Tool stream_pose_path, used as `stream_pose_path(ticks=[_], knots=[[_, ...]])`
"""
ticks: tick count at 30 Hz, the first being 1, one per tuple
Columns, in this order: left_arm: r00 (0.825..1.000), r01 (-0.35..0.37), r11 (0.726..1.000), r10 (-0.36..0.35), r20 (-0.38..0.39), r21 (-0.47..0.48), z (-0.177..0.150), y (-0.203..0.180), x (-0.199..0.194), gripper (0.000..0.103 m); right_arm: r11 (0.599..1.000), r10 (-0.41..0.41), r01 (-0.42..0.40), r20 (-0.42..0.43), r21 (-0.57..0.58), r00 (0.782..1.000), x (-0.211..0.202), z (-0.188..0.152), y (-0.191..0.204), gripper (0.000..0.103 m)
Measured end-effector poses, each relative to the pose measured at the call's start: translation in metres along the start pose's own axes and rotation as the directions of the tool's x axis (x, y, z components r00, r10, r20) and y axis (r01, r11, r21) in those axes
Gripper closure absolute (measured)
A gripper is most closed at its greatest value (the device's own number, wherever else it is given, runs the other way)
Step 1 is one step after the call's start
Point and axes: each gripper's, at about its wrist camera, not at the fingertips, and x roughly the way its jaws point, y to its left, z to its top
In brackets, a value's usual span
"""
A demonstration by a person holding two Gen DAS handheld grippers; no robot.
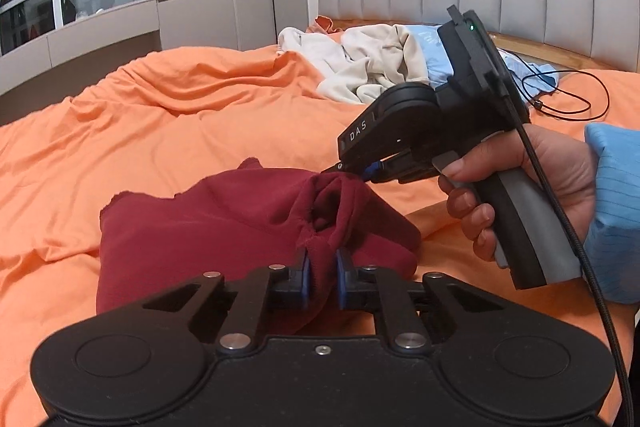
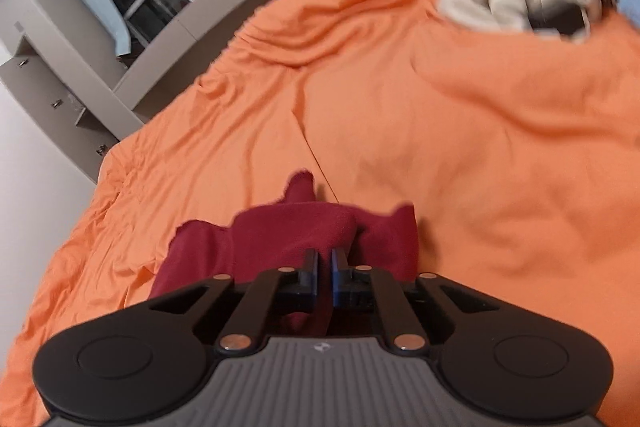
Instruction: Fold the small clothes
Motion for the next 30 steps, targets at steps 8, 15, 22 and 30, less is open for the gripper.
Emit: stream_pose_path(ticks=[8, 15, 22, 30], knots=[[0.999, 0.041, 0.999, -0.042, 0.029, 0.033, 0.010, -0.019, 0.002, 0.091, 0.998, -0.058, 0.060, 0.055, -0.024, 0.997, -0.031, 0.009, -0.005, 0.096], [0.998, 0.056, 0.997, -0.056, -0.015, 0.045, 0.005, -0.035, 0.020, 0.090, 0.992, -0.122, 0.122, 0.023, -0.018, 0.992, -0.014, 0.002, -0.016, 0.096], [0.996, 0.085, 0.996, -0.086, -0.035, -0.041, 0.005, -0.026, 0.027, 0.084, 0.987, -0.141, 0.143, 0.042, -0.068, 0.989, -0.014, 0.002, -0.008, 0.096], [0.988, 0.139, 0.966, -0.151, -0.040, -0.218, 0.008, -0.003, 0.017, 0.034, 0.972, -0.196, 0.201, 0.057, -0.118, 0.979, -0.020, 0.000, -0.004, 0.061]])
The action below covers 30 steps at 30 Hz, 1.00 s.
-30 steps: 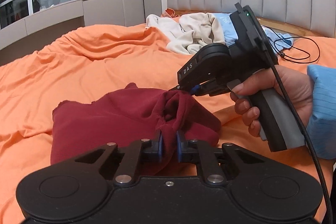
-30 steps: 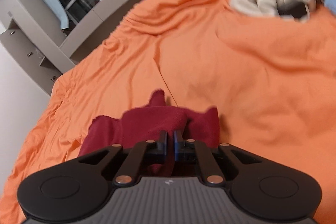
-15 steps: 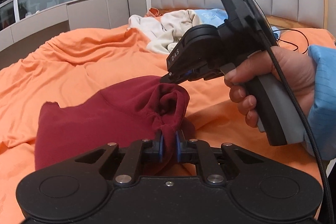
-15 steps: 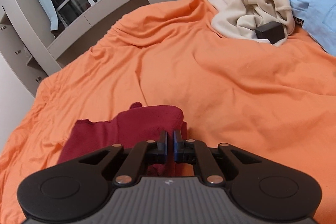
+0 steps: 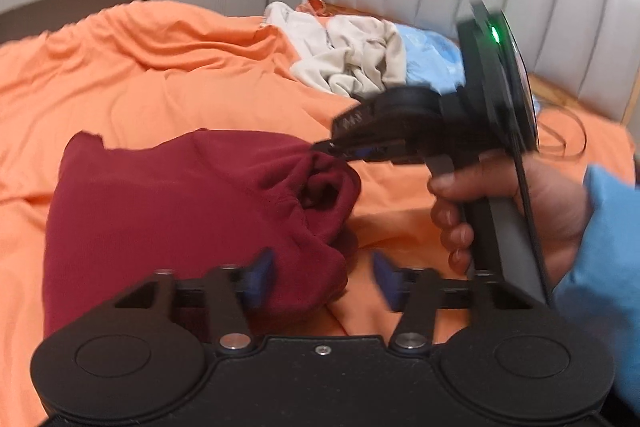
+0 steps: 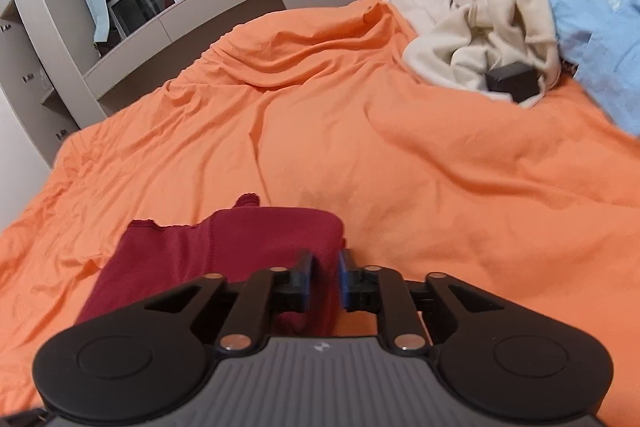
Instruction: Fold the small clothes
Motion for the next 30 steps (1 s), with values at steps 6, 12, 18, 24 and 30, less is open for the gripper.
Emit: stream_pose_path(ticks=[6, 12, 18, 24, 30], knots=[[0.997, -0.055, 0.992, 0.062, 0.054, -0.111, 0.015, 0.033, -0.032, 0.001, 0.994, 0.006, -0.002, 0.028, -0.111, 1.000, -0.028, -0.005, 0.015, 0.013], [0.976, -0.209, 0.958, 0.216, 0.015, -0.196, 0.024, 0.087, -0.047, 0.001, 0.959, 0.058, -0.057, -0.005, -0.279, 0.998, -0.048, -0.029, 0.055, 0.000], [0.977, -0.215, 0.943, 0.211, -0.045, -0.256, 0.020, 0.137, -0.040, 0.001, 0.900, -0.059, 0.023, -0.068, -0.434, 0.996, -0.045, -0.072, 0.076, 0.000], [0.984, -0.175, 0.936, 0.154, -0.091, -0.305, -0.005, 0.164, -0.022, 0.001, 0.956, -0.022, -0.016, -0.128, -0.292, 0.992, -0.049, -0.079, 0.047, 0.000], [0.980, -0.186, 0.933, 0.155, -0.122, -0.309, -0.018, 0.167, -0.012, 0.000, 0.992, 0.043, -0.051, -0.068, -0.118, 0.997, -0.055, -0.046, 0.021, 0.000]])
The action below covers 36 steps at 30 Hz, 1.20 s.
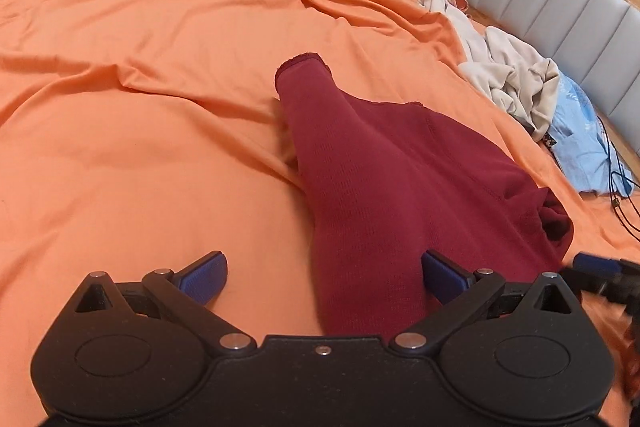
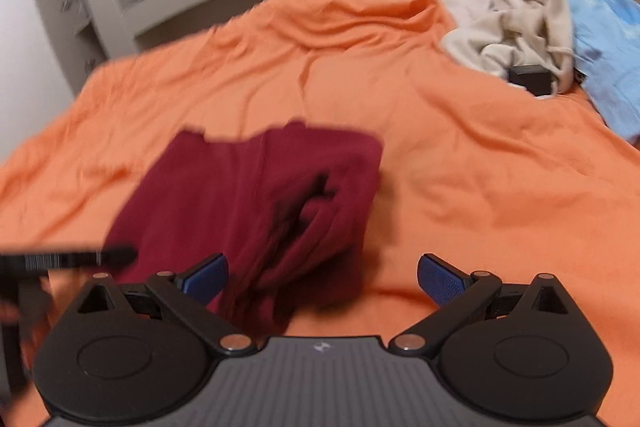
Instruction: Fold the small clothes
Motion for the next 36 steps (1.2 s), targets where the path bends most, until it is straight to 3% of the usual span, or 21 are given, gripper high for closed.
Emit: stream_pose_path(ticks=[3, 7, 13, 16, 20, 25, 31, 36], knots=[[1.000, 0.004, 1.000, -0.004, 0.000, -0.016, -0.003, 0.002, 0.002, 0.000, 0.998, 0.000, 0.001, -0.009, 0.064, 1.000, 0.016, 0.023, -0.013, 0.000], [1.000, 0.013, 0.999, -0.013, 0.000, -0.032, -0.004, 0.003, 0.004, 0.000, 0.977, 0.059, -0.052, -0.025, 0.207, 0.998, 0.048, 0.045, -0.038, 0.000], [1.000, 0.013, 0.999, -0.013, 0.004, -0.032, -0.004, 0.003, 0.005, 0.000, 0.961, -0.012, 0.032, -0.073, 0.276, 0.997, 0.078, 0.045, -0.060, 0.000], [1.000, 0.014, 0.999, -0.014, 0.003, -0.032, -0.005, 0.004, 0.005, 0.000, 0.968, -0.027, 0.057, -0.122, 0.244, 0.992, 0.079, 0.040, -0.056, 0.000], [1.000, 0.015, 0.999, -0.015, 0.005, -0.033, -0.005, 0.004, 0.006, 0.000, 0.990, -0.072, 0.089, -0.157, 0.106, 0.985, 0.075, 0.032, -0.042, 0.000], [1.000, 0.018, 0.999, -0.018, 0.002, -0.036, -0.004, 0.003, 0.007, 0.000, 0.991, -0.133, 0.133, -0.157, -0.013, 0.979, 0.074, 0.025, -0.022, 0.000], [0.999, 0.029, 0.999, -0.030, -0.017, -0.043, 0.000, 0.004, 0.006, 0.000, 0.998, -0.033, 0.036, -0.049, 0.049, 0.998, 0.056, 0.036, -0.026, 0.000], [0.997, 0.071, 0.996, -0.071, -0.012, -0.056, 0.013, 0.006, 0.003, 0.000, 0.983, 0.060, -0.059, -0.002, 0.175, 0.998, 0.068, 0.040, -0.044, 0.000]])
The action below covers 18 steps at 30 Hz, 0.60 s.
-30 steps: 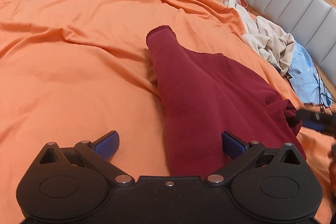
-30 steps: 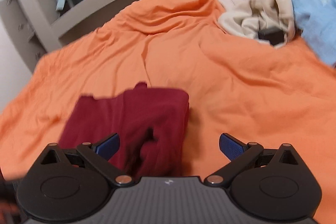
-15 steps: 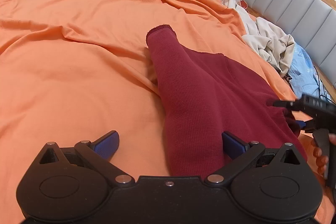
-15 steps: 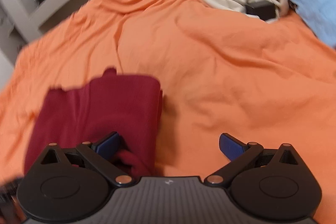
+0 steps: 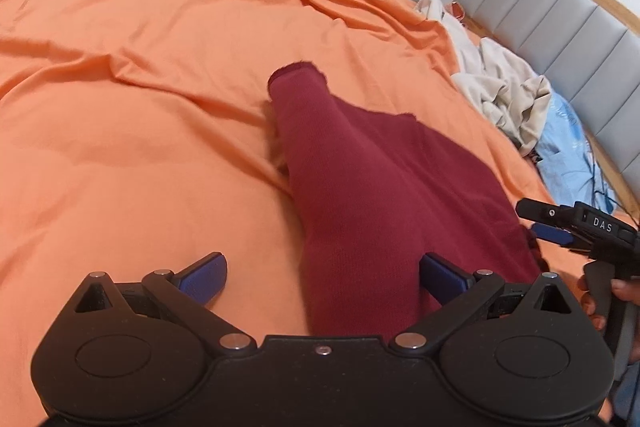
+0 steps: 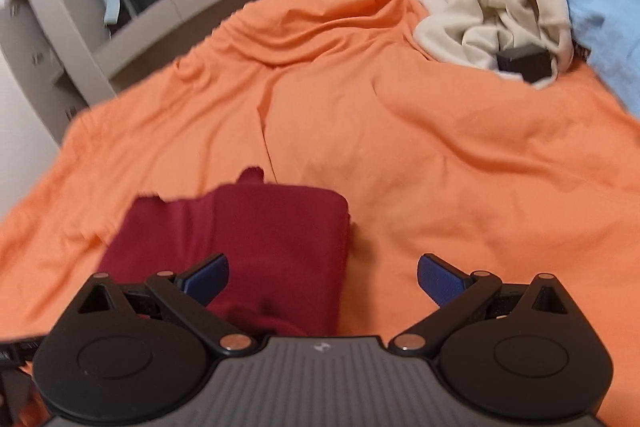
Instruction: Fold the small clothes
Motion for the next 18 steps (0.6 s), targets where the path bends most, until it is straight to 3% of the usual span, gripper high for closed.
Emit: stream_pose_path(ticks=[2, 4, 11, 15, 18], knots=[[1.000, 0.008, 1.000, -0.008, -0.001, 0.020, 0.007, -0.002, 0.003, 0.000, 0.999, 0.011, -0.011, 0.009, 0.052, 1.000, 0.007, 0.000, -0.006, 0.001], [1.000, 0.023, 0.999, -0.022, -0.016, 0.041, 0.016, -0.002, 0.008, 0.000, 0.997, 0.014, -0.014, 0.006, 0.077, 1.000, 0.012, -0.001, -0.008, 0.010], [0.998, 0.028, 0.999, -0.027, -0.062, 0.018, 0.027, 0.006, 0.026, 0.000, 0.999, 0.042, -0.041, -0.008, 0.021, 0.999, 0.022, -0.008, 0.002, 0.024], [0.996, 0.034, 0.999, -0.035, -0.080, -0.024, 0.027, 0.012, 0.030, 0.000, 0.998, 0.052, -0.051, -0.054, 0.030, 0.997, 0.035, -0.017, 0.004, 0.045], [0.996, 0.028, 0.999, -0.029, -0.082, -0.018, 0.025, 0.012, 0.031, 0.000, 0.999, 0.045, -0.044, -0.051, 0.018, 0.998, 0.036, -0.019, 0.007, 0.047]])
